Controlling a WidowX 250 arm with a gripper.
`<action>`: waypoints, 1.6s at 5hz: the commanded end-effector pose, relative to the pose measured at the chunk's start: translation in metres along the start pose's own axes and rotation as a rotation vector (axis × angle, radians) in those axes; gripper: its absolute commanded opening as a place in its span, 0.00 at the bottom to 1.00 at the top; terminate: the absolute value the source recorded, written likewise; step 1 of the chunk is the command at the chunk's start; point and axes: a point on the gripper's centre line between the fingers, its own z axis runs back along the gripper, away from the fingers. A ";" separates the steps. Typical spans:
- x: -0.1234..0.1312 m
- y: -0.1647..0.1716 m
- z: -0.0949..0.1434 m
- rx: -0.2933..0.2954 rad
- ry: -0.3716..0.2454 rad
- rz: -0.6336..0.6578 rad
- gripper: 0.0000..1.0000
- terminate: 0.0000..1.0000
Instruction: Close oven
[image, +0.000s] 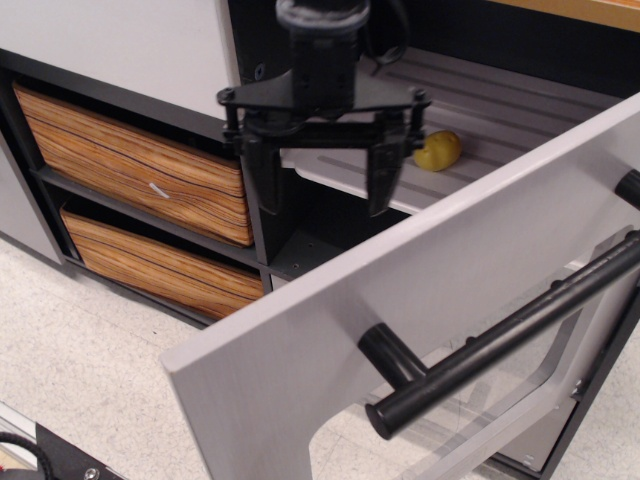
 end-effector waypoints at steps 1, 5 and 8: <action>-0.029 -0.031 0.045 -0.151 0.048 0.089 1.00 0.00; -0.070 -0.075 0.096 -0.270 0.104 0.131 1.00 0.00; -0.082 -0.096 0.068 -0.248 0.151 0.194 1.00 0.00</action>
